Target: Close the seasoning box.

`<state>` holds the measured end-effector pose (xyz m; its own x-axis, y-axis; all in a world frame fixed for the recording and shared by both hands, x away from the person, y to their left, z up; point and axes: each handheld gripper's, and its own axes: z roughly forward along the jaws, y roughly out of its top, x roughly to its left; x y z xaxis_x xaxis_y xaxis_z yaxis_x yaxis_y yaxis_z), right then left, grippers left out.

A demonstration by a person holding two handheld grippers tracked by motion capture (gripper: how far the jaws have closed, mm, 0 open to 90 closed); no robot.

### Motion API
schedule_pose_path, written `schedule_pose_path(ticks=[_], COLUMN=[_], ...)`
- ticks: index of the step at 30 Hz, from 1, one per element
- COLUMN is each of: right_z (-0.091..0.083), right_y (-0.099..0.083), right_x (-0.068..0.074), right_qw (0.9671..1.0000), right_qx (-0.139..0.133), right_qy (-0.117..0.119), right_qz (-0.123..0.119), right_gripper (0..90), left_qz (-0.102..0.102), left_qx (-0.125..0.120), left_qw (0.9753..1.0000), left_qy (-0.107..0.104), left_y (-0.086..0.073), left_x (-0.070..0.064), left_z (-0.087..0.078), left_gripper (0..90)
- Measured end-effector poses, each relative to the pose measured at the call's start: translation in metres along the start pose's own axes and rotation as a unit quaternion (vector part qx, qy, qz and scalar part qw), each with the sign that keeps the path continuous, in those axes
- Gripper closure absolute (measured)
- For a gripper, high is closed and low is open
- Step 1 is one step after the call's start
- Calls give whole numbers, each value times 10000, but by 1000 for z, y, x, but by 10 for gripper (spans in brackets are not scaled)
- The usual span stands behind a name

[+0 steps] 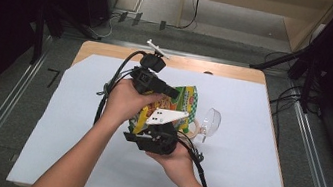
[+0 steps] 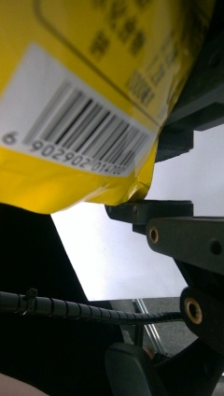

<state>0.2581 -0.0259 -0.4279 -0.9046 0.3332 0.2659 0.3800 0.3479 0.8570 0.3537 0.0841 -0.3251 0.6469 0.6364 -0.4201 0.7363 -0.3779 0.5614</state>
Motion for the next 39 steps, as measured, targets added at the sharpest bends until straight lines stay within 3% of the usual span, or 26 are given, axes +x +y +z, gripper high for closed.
schedule_pose_path(ticks=[39], right_z=[-1], right_y=[1], right_x=[4], right_qw=[10000], right_qx=[-9], right_qy=[13], right_qz=[79], right_gripper=[729], left_qz=[-49], left_qx=[83], left_qw=[10000], left_qy=[-27], left_y=[1], left_x=[1], left_z=[1], left_gripper=[822])
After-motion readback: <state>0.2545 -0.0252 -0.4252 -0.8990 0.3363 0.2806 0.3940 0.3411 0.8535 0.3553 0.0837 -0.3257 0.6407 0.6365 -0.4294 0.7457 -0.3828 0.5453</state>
